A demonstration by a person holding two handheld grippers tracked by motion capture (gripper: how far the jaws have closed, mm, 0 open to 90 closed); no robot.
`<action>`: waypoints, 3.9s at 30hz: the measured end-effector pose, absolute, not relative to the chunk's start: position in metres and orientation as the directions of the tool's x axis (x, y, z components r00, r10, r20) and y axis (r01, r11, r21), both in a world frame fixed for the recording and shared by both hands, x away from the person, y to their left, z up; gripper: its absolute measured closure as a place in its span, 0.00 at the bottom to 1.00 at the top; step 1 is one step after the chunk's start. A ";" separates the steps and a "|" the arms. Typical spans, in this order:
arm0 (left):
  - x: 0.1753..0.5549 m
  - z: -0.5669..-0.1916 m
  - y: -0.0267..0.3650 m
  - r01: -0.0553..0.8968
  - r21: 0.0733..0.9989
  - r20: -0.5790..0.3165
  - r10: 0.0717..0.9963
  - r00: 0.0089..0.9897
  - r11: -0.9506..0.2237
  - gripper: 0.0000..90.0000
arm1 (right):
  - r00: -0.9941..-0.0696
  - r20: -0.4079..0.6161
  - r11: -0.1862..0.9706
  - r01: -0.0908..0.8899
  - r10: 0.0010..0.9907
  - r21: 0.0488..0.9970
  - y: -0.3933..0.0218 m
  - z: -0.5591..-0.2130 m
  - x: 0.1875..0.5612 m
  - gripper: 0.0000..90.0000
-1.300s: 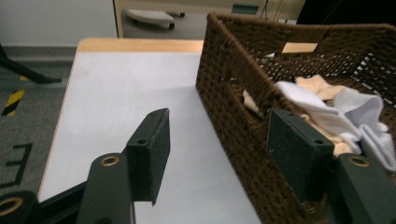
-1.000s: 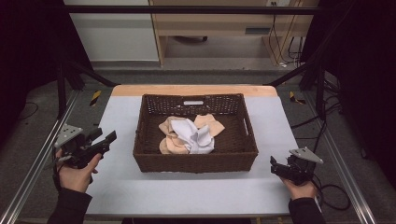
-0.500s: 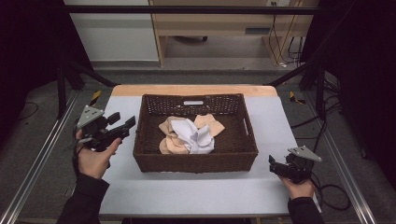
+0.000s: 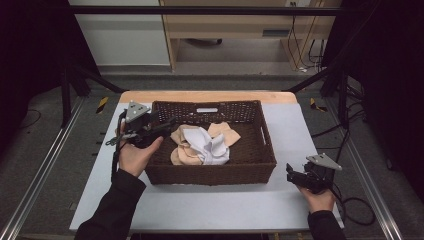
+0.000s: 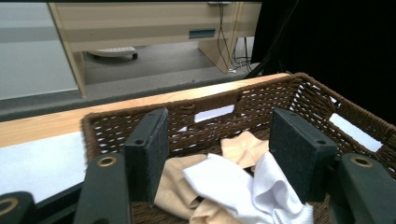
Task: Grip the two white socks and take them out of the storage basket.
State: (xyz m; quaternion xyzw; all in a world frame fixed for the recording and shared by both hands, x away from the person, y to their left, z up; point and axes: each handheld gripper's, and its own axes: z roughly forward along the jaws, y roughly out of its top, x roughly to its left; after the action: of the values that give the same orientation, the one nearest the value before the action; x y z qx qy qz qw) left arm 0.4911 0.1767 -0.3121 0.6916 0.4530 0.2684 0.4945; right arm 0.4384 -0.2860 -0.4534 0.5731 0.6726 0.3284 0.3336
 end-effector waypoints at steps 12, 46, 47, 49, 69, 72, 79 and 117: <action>0.526 -0.335 0.149 0.418 0.898 -0.067 0.894 0.442 -0.140 0.41 | -0.124 -0.075 0.133 0.562 0.989 0.817 -0.284 -0.455 0.442 0.09; 0.552 -0.413 0.129 0.576 0.785 -0.076 0.887 0.455 -0.227 0.43 | -0.134 -0.094 0.156 0.585 0.986 0.796 -0.283 -0.459 0.445 0.09; 0.553 -0.412 0.127 0.565 0.794 -0.070 0.891 0.449 -0.222 0.44 | -0.136 -0.096 0.159 0.585 0.986 0.795 -0.283 -0.459 0.445 0.09; 0.553 -0.412 0.124 0.563 0.793 -0.057 0.891 0.450 -0.233 0.43 | -0.136 -0.095 0.157 0.586 0.986 0.795 -0.283 -0.459 0.446 0.09; 0.554 -0.427 0.116 0.668 0.671 -0.039 0.885 0.464 -0.321 0.75 | -0.142 -0.096 0.163 0.599 0.985 0.784 -0.282 -0.460 0.446 0.09; 0.554 -0.427 0.117 0.669 0.672 -0.045 0.885 0.464 -0.317 0.87 | -0.140 -0.096 0.161 0.598 0.986 0.785 -0.282 -0.460 0.446 0.08; 0.551 -0.420 0.123 0.630 0.728 -0.082 0.878 0.472 -0.271 0.96 | -0.139 -0.101 0.165 0.599 0.985 0.784 -0.282 -0.460 0.446 0.08; 0.515 -0.328 0.158 0.263 0.965 -0.138 0.837 0.529 -0.006 0.97 | -0.140 -0.101 0.165 0.591 0.985 0.789 -0.283 -0.459 0.445 0.09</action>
State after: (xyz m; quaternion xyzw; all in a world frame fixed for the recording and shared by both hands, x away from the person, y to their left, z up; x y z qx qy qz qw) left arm 0.5146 0.1583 -0.3280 0.6631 0.4147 0.2521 0.5699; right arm 0.4454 -0.2830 -0.4594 0.5701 0.6912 0.3037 0.3239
